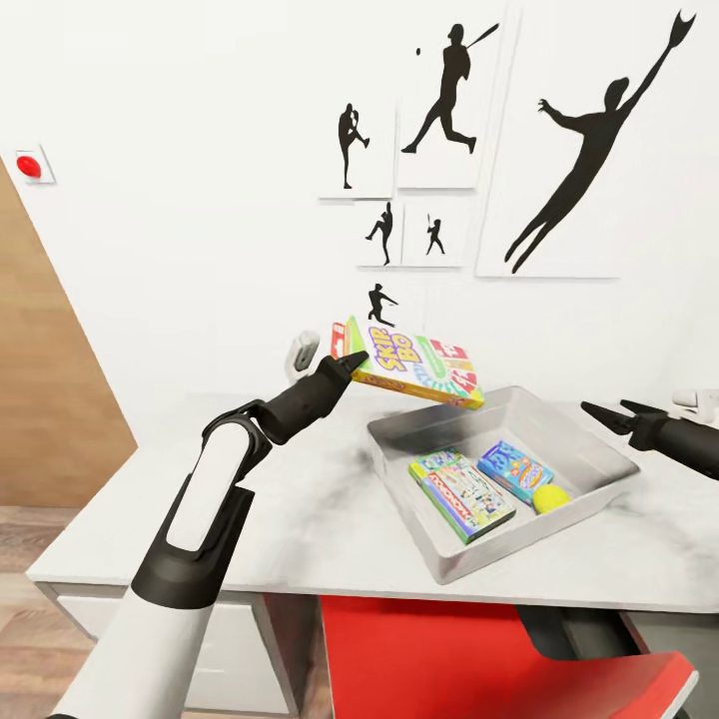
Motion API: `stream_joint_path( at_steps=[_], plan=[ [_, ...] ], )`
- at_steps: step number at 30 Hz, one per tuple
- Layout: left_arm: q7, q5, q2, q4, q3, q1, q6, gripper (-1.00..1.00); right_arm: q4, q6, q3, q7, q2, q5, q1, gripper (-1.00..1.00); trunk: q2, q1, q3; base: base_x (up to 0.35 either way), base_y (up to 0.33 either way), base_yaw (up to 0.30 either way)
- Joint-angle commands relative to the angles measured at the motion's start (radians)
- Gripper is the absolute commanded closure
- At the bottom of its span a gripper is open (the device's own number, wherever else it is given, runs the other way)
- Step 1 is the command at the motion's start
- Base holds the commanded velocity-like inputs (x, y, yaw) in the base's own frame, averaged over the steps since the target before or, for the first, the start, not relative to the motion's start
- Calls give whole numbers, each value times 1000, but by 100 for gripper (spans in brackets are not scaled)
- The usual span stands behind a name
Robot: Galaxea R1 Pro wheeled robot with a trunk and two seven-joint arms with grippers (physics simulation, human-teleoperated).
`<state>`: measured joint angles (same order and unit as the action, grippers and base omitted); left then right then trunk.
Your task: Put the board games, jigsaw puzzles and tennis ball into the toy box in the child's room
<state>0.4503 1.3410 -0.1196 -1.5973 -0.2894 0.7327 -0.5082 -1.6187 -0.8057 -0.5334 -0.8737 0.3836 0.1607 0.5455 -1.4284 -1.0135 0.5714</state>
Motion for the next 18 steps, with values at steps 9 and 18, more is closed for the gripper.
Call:
stream_joint_path(
  at_steps=[9, 18],
  plan=[
    [-1, 21, -16, 122, -56, -19, 216, 100, 0, 27, -3, -7, -1, 2, -4, -100, -1, 0, 1, 0, -63, 1],
    [-218, 134, -48, 478, -110, 26, 311, 100, 0, 23, -3, -6, -3, 2, -4, -100, -1, 0, 1, 0, -2, -109]
  ],
)
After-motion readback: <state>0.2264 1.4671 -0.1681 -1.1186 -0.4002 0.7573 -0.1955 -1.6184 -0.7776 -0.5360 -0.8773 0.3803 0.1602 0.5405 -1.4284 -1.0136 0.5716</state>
